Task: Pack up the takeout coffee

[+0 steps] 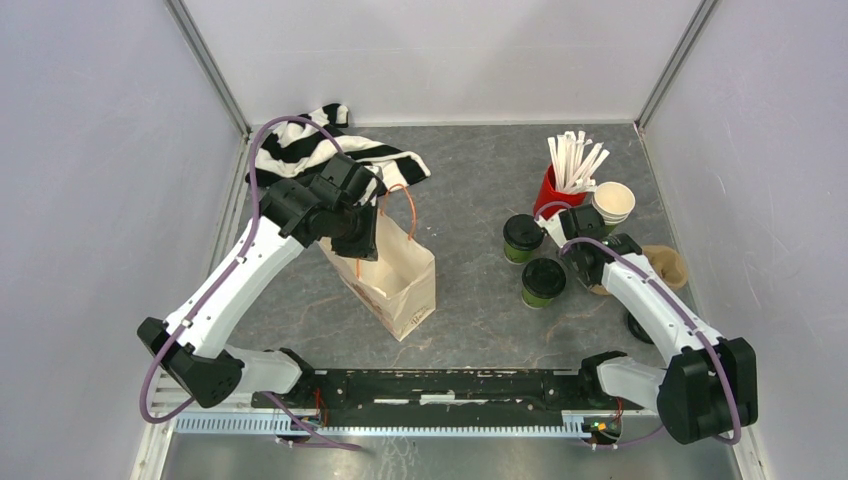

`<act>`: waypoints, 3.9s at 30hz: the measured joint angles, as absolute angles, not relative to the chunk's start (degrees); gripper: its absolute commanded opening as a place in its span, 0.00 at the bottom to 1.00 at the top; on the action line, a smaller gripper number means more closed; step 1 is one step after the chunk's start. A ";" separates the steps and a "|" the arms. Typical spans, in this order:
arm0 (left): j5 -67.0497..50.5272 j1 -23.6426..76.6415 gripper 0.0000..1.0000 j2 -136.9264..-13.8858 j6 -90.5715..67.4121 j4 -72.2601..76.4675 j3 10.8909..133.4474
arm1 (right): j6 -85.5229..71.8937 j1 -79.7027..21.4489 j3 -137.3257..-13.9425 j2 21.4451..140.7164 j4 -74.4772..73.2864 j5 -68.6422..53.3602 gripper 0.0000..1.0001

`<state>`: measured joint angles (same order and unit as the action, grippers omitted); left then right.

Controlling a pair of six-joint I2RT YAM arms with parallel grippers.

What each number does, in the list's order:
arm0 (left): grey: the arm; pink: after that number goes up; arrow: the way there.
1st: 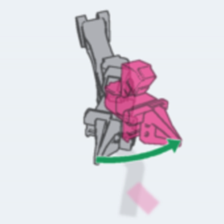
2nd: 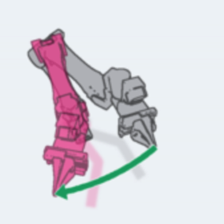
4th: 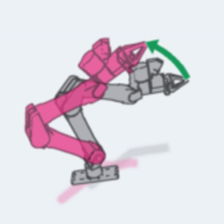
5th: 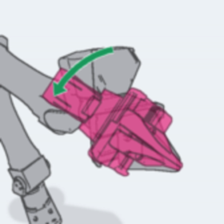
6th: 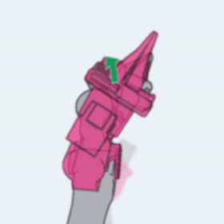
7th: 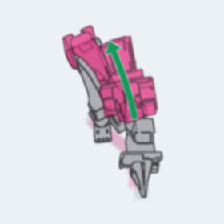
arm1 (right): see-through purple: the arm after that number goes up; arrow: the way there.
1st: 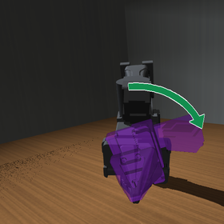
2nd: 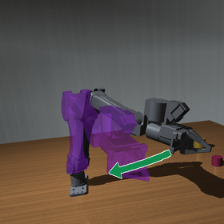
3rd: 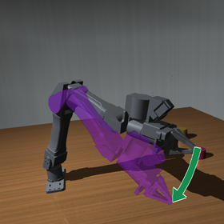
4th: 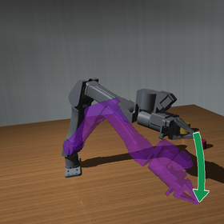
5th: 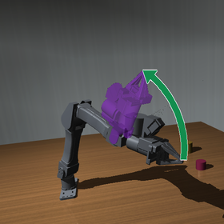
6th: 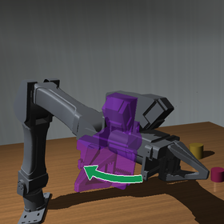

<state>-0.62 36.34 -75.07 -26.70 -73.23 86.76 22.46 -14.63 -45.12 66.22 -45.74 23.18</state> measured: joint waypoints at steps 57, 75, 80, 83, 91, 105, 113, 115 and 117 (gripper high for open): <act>3.14 41.23 0.15 -72.82 -24.93 -72.25 84.73 | 2.37 28.64 -50.76 75.20 -33.28 -6.11 0.57; 4.21 41.60 0.15 -72.82 -24.93 -72.23 84.73 | 2.37 28.67 -50.02 75.20 -33.08 -6.55 0.36; 4.40 41.69 0.16 -72.82 -24.91 -72.23 84.73 | 2.39 28.67 -50.68 75.20 -34.20 -6.04 0.30; 4.43 41.91 0.15 -72.82 -24.86 -72.25 84.73 | 2.39 28.60 -52.95 75.20 -37.08 -5.08 0.29; 4.54 42.35 0.16 -72.82 -24.10 -72.23 84.73 | 2.87 25.26 -57.19 73.21 -38.35 -2.46 0.13; 6.61 44.25 0.16 -72.82 -24.05 -72.27 84.75 | 1.76 24.32 -57.43 71.48 -43.55 2.37 0.00; 6.96 44.27 0.15 -72.84 -24.05 -72.27 84.82 | -0.10 21.89 -59.20 72.77 -44.86 3.68 0.00; 6.96 44.27 0.15 -72.84 -24.05 -72.27 84.93 | 0.78 18.61 -60.12 72.58 -44.86 7.25 0.00; 6.94 44.27 0.15 -72.84 -24.05 -72.29 85.01 | 1.32 18.52 -60.01 72.60 -44.64 7.16 0.00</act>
<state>6.94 44.27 -72.84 -24.05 -72.29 85.01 1.32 18.52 -60.01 72.60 -44.64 7.16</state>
